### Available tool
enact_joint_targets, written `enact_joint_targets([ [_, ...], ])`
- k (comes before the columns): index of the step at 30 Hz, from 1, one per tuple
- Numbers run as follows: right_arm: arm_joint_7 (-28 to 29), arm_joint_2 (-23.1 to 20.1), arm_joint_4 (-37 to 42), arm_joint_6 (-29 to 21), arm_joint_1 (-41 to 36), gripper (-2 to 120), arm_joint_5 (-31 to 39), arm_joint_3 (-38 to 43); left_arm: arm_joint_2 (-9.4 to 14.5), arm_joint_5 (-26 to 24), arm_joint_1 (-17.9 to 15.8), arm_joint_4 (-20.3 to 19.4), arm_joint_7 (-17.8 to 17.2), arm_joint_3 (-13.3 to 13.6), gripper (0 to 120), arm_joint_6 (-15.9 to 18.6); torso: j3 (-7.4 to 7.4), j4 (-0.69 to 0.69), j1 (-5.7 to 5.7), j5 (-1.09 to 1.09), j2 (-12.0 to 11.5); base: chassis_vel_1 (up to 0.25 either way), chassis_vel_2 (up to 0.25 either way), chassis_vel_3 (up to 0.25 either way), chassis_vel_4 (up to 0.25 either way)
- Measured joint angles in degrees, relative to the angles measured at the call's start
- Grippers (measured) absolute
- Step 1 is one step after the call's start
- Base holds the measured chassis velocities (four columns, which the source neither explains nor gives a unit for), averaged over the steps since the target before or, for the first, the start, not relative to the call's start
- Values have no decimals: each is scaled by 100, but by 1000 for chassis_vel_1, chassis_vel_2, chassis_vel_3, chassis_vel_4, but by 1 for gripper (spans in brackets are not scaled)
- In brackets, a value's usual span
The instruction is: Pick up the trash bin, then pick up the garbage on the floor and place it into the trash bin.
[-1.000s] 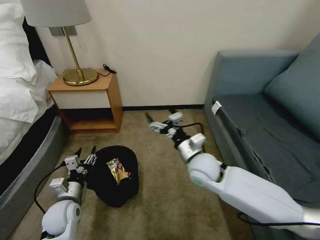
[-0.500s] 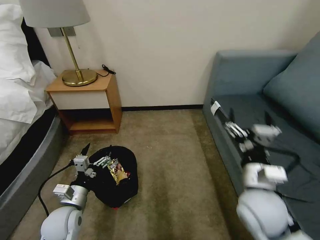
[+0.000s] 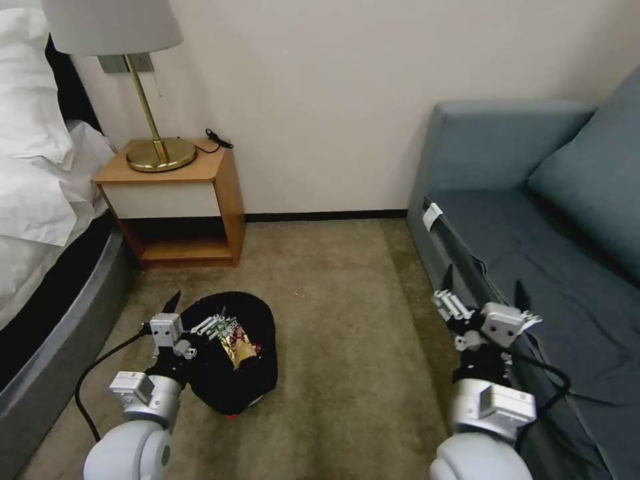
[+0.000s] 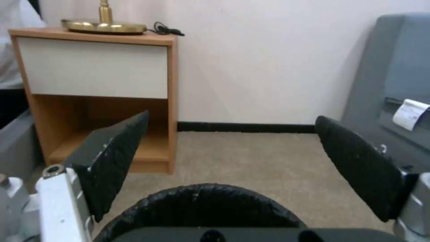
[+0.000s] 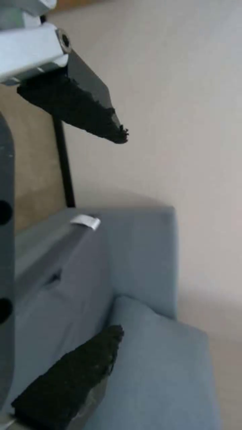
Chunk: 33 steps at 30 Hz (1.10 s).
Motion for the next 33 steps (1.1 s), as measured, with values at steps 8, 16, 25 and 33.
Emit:
enact_joint_targets([
  [8,-60,58,-190,110,-45,100,-167,-130,-5,21,53,9,-24,-31,100,-132,0,0,0,0,0,0,0,0,0],
  [16,-72,53,-211,140,-32,100,-188,-134,-5,23,40,29,-24,-40,100,-159,0,0,0,0,0,0,0,0,0],
  [25,-72,46,-213,140,-20,100,-176,-138,-4,22,36,34,-24,-43,100,-159,0,0,0,0,0,0,0,0,0],
  [33,-72,43,-213,142,-14,100,-166,-138,-4,22,33,37,-22,-45,100,-159,0,0,1,0,0,0,0,0,0],
])
